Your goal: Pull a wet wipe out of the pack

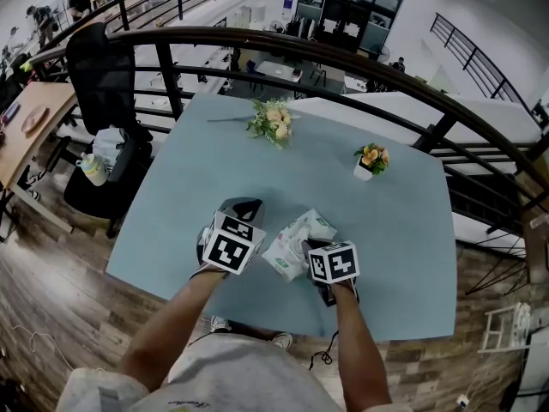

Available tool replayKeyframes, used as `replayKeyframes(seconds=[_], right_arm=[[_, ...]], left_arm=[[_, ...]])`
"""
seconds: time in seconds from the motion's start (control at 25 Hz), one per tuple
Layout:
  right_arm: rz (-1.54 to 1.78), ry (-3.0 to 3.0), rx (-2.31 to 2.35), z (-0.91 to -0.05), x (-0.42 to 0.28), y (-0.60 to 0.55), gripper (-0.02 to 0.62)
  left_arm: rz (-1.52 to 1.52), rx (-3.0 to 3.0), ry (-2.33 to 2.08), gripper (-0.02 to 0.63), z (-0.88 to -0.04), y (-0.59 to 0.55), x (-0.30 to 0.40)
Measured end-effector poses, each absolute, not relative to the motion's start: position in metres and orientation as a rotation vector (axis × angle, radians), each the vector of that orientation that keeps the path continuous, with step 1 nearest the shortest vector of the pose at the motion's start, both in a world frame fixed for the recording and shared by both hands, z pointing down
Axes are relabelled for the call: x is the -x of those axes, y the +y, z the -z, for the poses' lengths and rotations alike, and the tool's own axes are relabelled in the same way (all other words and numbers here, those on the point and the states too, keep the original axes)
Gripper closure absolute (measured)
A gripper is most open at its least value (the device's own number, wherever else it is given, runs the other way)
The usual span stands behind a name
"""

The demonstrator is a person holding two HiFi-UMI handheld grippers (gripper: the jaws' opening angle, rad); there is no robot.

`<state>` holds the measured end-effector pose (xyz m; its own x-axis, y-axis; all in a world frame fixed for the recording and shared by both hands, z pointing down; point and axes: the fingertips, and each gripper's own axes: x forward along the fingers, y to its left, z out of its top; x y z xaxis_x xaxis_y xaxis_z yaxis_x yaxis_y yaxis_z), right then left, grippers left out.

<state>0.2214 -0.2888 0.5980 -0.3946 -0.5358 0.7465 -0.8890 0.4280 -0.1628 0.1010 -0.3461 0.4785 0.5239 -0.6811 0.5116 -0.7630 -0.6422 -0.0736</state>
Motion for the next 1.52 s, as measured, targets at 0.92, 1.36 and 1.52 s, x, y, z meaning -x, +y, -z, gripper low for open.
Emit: replayKeyframes(seconds=[0.92,1.36,1.52], right_arm=[[-0.736,-2.111,-1.248,-0.582,-0.226,-0.292,0.584],[-0.710,-2.125,-1.284,-0.568,-0.230,-0.294,0.586],[-0.703,-2.126,-1.293,-0.565,-0.232,-0.294,0.586]], left_arm=[[-0.748,-2.593,-1.228,0.609,-0.480,-0.344,-0.108],[-0.747,-2.614,-1.227,0.609,-0.477,-0.342,-0.110],[-0.744,-2.611,-1.223,0.609,-0.477,-0.341,-0.110]])
